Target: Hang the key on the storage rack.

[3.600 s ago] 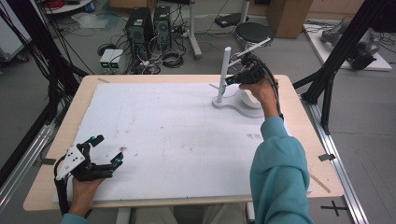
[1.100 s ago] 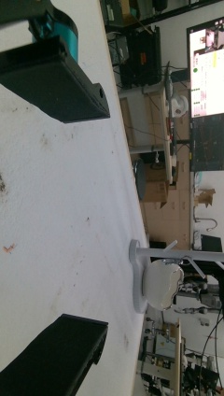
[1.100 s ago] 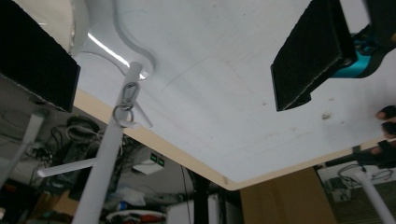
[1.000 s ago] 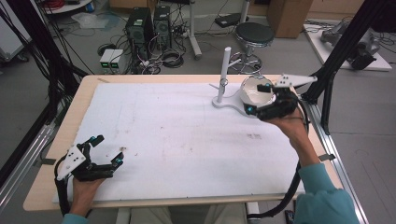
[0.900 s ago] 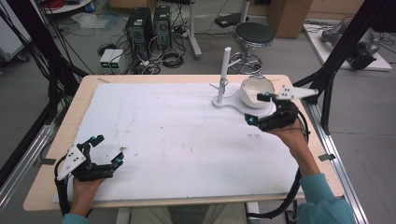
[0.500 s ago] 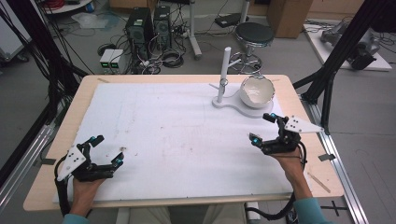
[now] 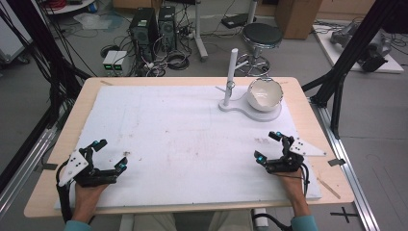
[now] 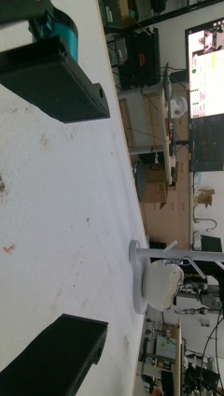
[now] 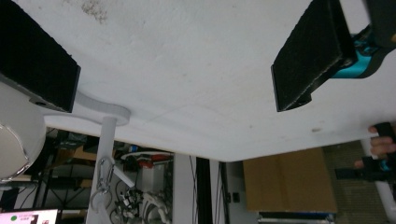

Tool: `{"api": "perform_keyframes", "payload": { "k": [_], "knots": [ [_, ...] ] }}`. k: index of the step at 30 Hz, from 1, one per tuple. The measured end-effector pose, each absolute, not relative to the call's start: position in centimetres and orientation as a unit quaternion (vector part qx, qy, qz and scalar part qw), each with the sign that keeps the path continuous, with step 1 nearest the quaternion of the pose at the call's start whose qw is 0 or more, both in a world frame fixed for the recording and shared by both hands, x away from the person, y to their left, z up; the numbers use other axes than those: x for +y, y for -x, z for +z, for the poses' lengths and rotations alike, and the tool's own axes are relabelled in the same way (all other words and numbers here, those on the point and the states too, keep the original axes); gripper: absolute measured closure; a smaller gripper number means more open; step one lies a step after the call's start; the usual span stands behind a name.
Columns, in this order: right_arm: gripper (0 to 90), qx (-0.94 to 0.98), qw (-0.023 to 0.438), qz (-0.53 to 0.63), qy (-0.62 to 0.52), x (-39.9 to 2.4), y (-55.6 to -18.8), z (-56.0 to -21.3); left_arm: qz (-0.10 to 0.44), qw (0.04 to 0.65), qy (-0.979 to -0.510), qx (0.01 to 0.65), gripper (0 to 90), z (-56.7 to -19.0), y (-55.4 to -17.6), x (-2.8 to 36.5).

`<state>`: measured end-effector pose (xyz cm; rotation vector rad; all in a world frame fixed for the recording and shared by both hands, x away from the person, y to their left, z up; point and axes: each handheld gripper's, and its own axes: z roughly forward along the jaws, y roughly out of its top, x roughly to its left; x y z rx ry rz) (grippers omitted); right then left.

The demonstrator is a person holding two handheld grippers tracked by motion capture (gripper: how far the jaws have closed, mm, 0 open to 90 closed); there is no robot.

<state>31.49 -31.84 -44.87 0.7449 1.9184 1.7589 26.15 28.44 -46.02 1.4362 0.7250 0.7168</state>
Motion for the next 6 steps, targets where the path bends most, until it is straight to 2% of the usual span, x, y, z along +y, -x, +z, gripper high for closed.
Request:
{"api": "perform_keyframes", "payload": {
  "k": [2, 6],
  "knots": [
    [0.4, 0.690, 0.238, 0.628, -0.269, -31.55, -31.10, -44.81, 0.313, 0.636, -0.629, 0.318, 1.7, -46.02, -26.18, 28.45],
    [0.4, 0.694, 0.239, 0.626, -0.262, -31.50, -31.06, -44.85, 0.316, 0.636, -0.629, 0.316, 1.7, -46.03, -26.08, 28.43]
  ]
}}
